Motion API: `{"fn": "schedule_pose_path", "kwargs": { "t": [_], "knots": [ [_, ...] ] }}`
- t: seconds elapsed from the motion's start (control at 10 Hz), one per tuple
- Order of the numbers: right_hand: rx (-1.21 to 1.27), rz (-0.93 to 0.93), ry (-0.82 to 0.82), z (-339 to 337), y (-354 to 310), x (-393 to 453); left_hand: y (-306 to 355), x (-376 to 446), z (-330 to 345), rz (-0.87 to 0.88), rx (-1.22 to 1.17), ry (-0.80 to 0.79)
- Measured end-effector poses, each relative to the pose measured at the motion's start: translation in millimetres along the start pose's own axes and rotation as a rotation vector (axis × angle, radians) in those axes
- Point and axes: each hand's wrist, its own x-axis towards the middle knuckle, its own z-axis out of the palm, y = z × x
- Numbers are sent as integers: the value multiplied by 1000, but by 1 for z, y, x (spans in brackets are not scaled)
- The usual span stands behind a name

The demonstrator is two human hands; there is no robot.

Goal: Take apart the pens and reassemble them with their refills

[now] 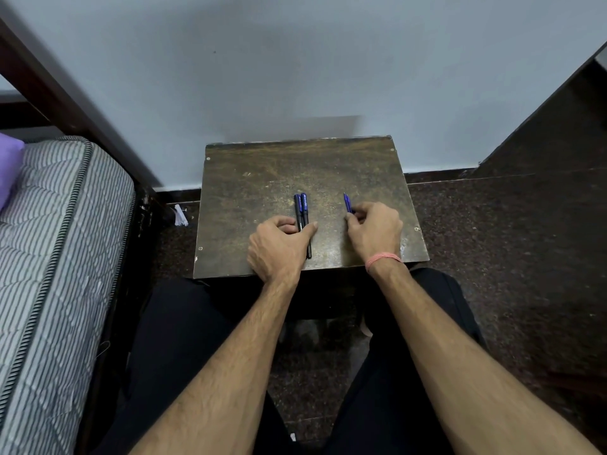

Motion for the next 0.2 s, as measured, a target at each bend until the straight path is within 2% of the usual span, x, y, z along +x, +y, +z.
{"fn": "schedule_pose_path", "kwargs": {
  "t": [0.2],
  "knots": [
    [349,119,68,-8,14,-15,-12,-7,-5,34,-80,27]
  ]
}}
